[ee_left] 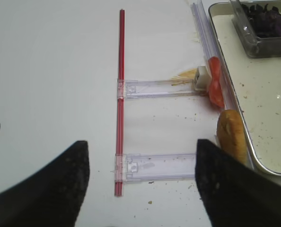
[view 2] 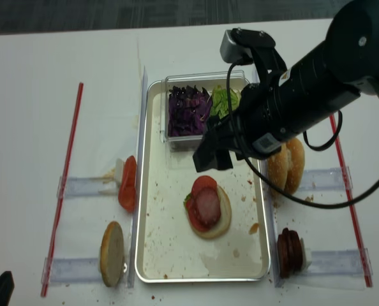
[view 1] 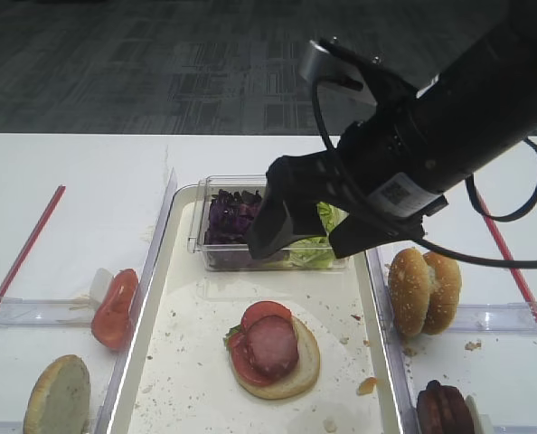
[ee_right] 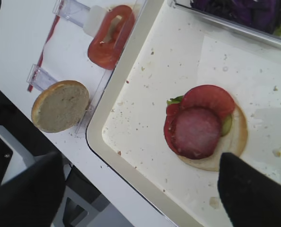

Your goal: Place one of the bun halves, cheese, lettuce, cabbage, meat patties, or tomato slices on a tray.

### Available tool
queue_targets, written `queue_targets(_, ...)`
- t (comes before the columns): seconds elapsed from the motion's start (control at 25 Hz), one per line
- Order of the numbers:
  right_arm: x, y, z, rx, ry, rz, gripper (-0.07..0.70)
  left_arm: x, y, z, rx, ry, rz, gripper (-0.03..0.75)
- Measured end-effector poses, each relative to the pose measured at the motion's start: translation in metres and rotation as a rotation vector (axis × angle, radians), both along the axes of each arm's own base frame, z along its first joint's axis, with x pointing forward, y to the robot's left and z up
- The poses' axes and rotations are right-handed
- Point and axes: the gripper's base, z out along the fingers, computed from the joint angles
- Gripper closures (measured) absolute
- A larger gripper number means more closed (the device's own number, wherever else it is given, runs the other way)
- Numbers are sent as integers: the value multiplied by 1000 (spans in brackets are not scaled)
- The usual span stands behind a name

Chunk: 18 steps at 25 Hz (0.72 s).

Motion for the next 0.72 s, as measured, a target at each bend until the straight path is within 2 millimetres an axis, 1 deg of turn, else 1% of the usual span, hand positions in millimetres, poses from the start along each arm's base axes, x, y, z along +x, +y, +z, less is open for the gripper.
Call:
queue_targets(0.16, 1, -6, -4, -85, -27, 8, -46, 0, 0, 0, 0, 0, 0, 242)
queue_targets(0.56, 8, -27, -13, -368, -153, 89, -46, 0, 0, 0, 0, 0, 0, 242)
queue_targets(0.72, 10, -32, -14, -406, -141, 41, -46, 0, 0, 0, 0, 0, 0, 242)
